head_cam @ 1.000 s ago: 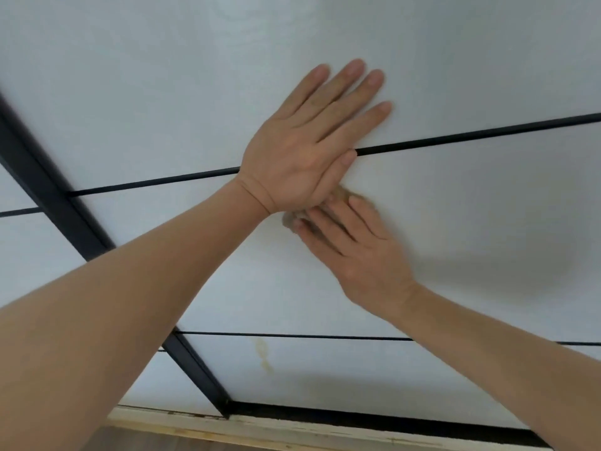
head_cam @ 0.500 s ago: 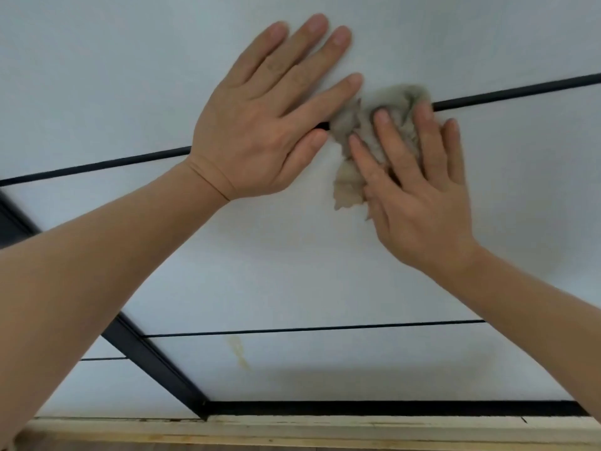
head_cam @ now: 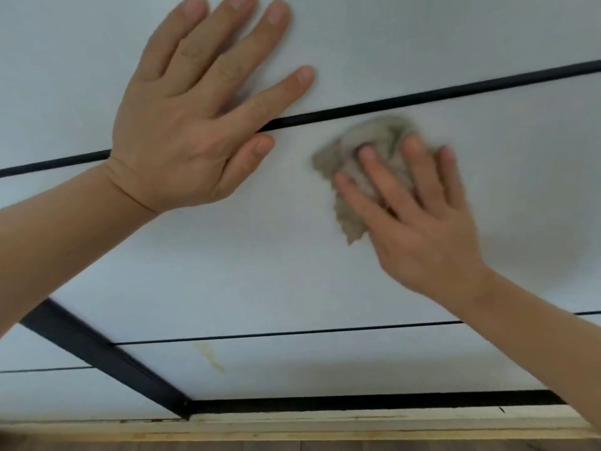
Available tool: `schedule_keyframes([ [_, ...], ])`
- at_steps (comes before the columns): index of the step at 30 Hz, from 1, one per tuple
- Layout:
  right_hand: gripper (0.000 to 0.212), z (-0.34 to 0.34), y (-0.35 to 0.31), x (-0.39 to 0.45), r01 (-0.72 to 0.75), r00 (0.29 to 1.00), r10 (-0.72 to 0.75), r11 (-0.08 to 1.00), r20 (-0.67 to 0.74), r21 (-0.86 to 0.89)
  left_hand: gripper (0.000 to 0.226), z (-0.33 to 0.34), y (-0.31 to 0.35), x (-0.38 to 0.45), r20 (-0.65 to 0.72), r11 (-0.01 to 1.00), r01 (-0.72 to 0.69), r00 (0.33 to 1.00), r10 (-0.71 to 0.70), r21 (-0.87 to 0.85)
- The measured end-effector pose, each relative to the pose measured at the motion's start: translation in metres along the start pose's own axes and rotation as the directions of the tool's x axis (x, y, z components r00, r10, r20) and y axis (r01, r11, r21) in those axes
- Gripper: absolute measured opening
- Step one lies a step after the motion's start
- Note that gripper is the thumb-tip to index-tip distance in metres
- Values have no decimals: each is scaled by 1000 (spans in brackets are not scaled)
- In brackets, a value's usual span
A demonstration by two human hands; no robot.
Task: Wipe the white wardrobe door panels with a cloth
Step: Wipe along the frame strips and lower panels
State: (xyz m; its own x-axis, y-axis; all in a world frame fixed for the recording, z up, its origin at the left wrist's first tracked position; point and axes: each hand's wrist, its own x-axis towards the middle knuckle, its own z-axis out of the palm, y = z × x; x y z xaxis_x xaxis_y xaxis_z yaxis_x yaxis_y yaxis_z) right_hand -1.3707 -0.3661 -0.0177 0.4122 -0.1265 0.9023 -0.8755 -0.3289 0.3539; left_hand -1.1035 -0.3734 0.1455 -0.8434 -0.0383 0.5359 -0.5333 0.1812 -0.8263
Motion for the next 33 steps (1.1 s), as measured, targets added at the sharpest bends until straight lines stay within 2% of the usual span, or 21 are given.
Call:
schedule_keyframes([
  [2, 54, -7, 12, 12, -242, 970, 242, 970, -20, 5, 55, -1, 0, -2, 18, 1000, 28, 999, -28, -10],
  [3, 51, -9, 6, 9, -231, 973, 232, 973, -7, 19, 52, -5, 2, 0, 27, 998, 52, 998, -51, -25],
  [4, 48, -8, -5, -3, -96, 995, 96, 995, 35, 1, 49, -12, 5, 5, 35, 996, 83, 996, -82, -42],
  [5, 48, 0, -16, -26, 136, 984, -130, 990, 121, -41, 44, -16, 10, 13, 38, 991, 119, 992, -117, -55],
  [7, 54, 14, -33, -80, 566, 791, -518, 821, 326, -69, 35, -23, 22, 46, 37, 981, 174, 984, -172, -81],
  [10, 44, 11, -25, -106, 765, 484, -679, 635, 552, 109, 41, -20, 42, 123, -8, 979, 188, 982, -189, -78],
  [11, 45, 8, -18, -99, 775, 456, -704, 615, 544, 145, 44, -18, 48, 143, -11, 987, 153, 988, -154, -54],
  [12, 47, 6, -5, -86, 768, 527, -711, 633, 465, 98, 46, -16, 53, 158, 8, 992, 122, 993, -121, -33],
  [14, 46, -5, 27, -42, 603, 778, -587, 798, 222, -4, 48, -11, 58, 168, 59, 994, 107, 993, -107, 3],
  [15, 48, -12, 46, -23, 432, 894, -432, 901, 118, 29, 49, -7, 62, 167, 68, 995, 103, 992, -104, 16],
  [17, 48, -24, 77, 1, 108, 993, -104, 992, -53, 70, 49, 0, 61, 164, 32, 991, 133, 991, -133, 22],
  [20, 49, -21, 61, -11, -143, 984, 150, 986, -91, 85, 48, 5, 62, 160, -11, 987, 158, 987, -158, 11],
  [21, 50, -12, 43, -30, -102, 993, 105, 993, -48, 61, 48, 7, 63, 160, -24, 987, 160, 987, -160, 6],
  [23, 52, 14, -2, -93, 239, 959, -241, 971, 150, 29, 47, 9, 64, 159, -51, 987, 160, 986, -160, -3],
  [25, 61, 28, -32, -158, 636, 709, -590, 772, 387, 11, 47, 10, 64, 160, -61, 985, 174, 983, -174, -5],
  [26, 65, 32, -38, -179, 733, 606, -654, 681, 453, 2, 47, 10, 64, 160, -62, 985, 171, 983, -171, -2],
  [27, 64, 30, -39, -191, 761, 545, -669, 648, 506, 36, 48, 10, 65, 159, -61, 986, 169, 984, -169, -6],
  [28, 60, 29, -35, -189, 738, 539, -653, 671, 532, 77, 48, 11, 65, 160, -66, 987, 163, 984, -162, -4],
  [30, 48, 24, -24, -169, 629, 666, -626, 764, 406, 147, 48, 8, 65, 159, -61, 986, 164, 985, -163, 2],
  [31, 48, 19, -12, -146, 542, 773, -559, 827, 299, 146, 48, 8, 66, 159, -59, 985, 173, 983, -172, -2],
  [33, 50, 1, 25, -83, 281, 948, -296, 951, 116, 132, 49, 9, 67, 158, -33, 978, 207, 978, -207, -10],
])
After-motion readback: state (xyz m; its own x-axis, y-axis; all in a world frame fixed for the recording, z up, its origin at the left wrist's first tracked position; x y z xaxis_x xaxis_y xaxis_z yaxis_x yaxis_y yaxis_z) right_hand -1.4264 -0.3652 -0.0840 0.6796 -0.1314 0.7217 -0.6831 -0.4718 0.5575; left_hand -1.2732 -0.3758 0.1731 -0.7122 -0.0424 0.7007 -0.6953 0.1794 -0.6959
